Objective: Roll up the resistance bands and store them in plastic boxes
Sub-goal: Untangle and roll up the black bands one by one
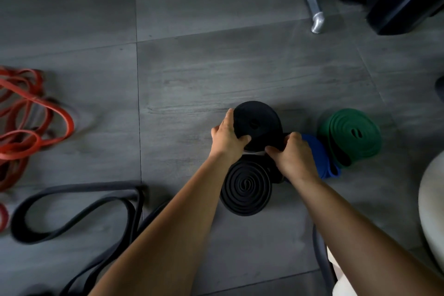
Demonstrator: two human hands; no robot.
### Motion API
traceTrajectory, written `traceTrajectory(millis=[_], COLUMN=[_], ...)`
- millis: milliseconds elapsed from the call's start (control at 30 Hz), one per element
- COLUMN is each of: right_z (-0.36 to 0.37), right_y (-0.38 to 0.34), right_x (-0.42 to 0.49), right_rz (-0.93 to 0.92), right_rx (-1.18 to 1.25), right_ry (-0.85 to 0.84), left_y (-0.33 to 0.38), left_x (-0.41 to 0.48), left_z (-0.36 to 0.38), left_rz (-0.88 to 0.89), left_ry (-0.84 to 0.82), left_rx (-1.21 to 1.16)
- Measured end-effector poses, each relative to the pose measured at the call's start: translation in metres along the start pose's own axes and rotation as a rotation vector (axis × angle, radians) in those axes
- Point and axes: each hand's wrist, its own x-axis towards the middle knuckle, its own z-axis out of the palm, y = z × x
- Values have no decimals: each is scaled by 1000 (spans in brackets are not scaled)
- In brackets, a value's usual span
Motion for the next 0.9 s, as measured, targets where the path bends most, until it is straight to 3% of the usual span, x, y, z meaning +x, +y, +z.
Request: traceTrajectory(millis=[133, 300, 433, 533, 633, 733, 833, 900], right_z=[-3, -6, 5, 30, 64, 97, 124, 133], right_y=[4, 3, -18, -42, -54, -55, -48, -41], right_x=[0, -5, -23, -49, -81, -109, -132, -147], right_rz=[-19, -35, -255, -479, -619, -585, -485, -443], right_rx=[-134, -119, -8, 70, 60, -118, -417, -458], right_ry=[24, 119, 229, 125, -78, -230, -300, -307], left_y=[-8, -20, -63, -112, -151, -164, -173, -180], left_x=[-3, -7, -29, -70, -112, -134, -150, -161], left_z=[2, -7, -42, -77, -97, -94, -84, -83], left_rz=[53, 56, -27, -93, -59, -8, 55, 16], left_ry=[10, 49, 325, 453, 341, 92, 151, 182], left_rx=[32, -88, -46, 150, 329, 713, 852, 868])
